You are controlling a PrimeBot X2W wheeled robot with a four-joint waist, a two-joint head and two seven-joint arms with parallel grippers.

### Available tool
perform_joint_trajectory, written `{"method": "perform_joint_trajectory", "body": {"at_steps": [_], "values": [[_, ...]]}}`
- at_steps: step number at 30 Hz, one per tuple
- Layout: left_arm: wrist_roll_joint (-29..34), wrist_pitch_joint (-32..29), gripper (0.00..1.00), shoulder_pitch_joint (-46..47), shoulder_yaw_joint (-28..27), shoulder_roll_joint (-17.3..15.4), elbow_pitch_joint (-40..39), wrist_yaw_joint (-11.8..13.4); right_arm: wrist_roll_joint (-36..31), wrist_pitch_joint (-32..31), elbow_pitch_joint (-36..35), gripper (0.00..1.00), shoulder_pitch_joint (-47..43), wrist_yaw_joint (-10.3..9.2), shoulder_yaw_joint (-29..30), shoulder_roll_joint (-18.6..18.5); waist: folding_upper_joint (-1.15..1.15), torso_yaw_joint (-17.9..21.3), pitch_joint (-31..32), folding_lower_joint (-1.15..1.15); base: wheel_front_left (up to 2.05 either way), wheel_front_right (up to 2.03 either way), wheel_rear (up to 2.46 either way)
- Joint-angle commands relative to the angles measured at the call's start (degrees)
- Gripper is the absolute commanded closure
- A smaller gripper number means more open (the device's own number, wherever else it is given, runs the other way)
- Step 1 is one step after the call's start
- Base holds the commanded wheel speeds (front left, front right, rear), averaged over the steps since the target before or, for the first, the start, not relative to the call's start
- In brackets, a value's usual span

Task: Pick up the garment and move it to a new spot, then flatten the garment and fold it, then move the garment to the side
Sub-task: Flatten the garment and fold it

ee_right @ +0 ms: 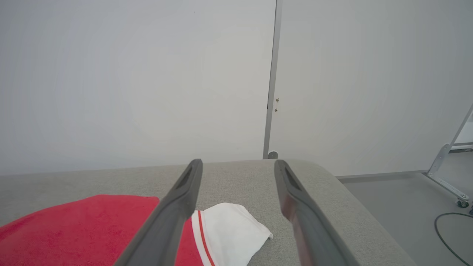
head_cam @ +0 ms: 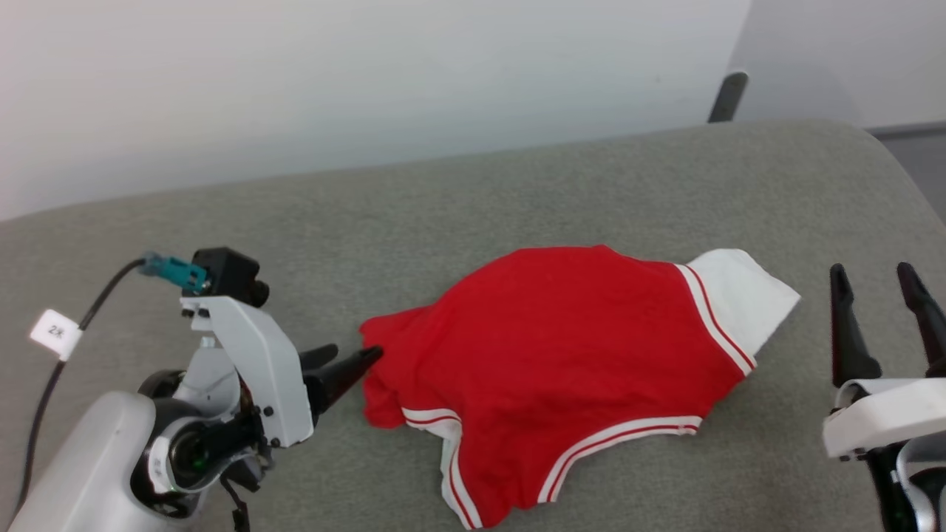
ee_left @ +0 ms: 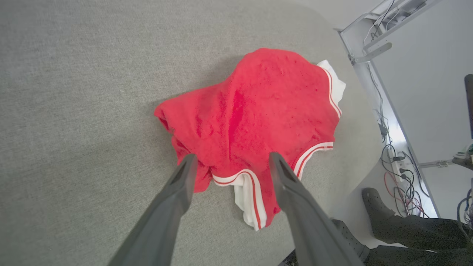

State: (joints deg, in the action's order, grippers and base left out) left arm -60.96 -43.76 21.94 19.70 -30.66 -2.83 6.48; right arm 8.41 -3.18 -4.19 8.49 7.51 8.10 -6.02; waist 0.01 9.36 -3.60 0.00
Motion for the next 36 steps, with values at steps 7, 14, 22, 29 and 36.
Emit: {"method": "perform_joint_trajectory", "body": {"at_steps": [7, 14, 22, 29, 36], "values": [[1.04, -1.90, 0.00, 1.46, 1.61, -0.84, 5.41, -0.04, 0.66, 2.49, -0.15, 0.00, -0.29, -0.05, -1.38, 1.20, -0.01, 3.68, -3.92, 0.00, 0.00, 0.00, 0.00], [0.85, -1.66, 0.00, 2.03, 2.15, -0.28, 12.16, -1.23, 1.27, 4.43, 0.91, 0.00, 0.90, -0.04, -3.01, 1.10, -0.01, 4.70, -5.81, 0.00, 0.00, 0.00, 0.00], [-1.13, -0.96, 0.00, 3.03, 1.61, 1.80, 19.19, -2.56, 1.61, 5.07, 1.27, 0.00, 2.00, -0.04, -3.54, 0.69, -0.01, 4.47, -6.74, 0.00, 0.00, 0.00, 0.00], [-4.36, -0.32, 1.00, 4.41, 0.42, 4.54, 24.52, -4.99, 1.68, 5.09, 1.73, 0.00, 2.75, -0.05, -3.45, 0.34, -0.01, 3.85, -6.89, 0.00, 0.00, 0.00, 0.00], [-4.31, -0.10, 1.00, 6.53, 0.07, 4.07, 25.20, -6.64, 1.71, 4.98, 1.81, 0.00, 2.16, -0.04, -3.11, 0.23, -0.01, 3.25, -6.42, 0.00, 0.00, 0.00, 0.00]]}}
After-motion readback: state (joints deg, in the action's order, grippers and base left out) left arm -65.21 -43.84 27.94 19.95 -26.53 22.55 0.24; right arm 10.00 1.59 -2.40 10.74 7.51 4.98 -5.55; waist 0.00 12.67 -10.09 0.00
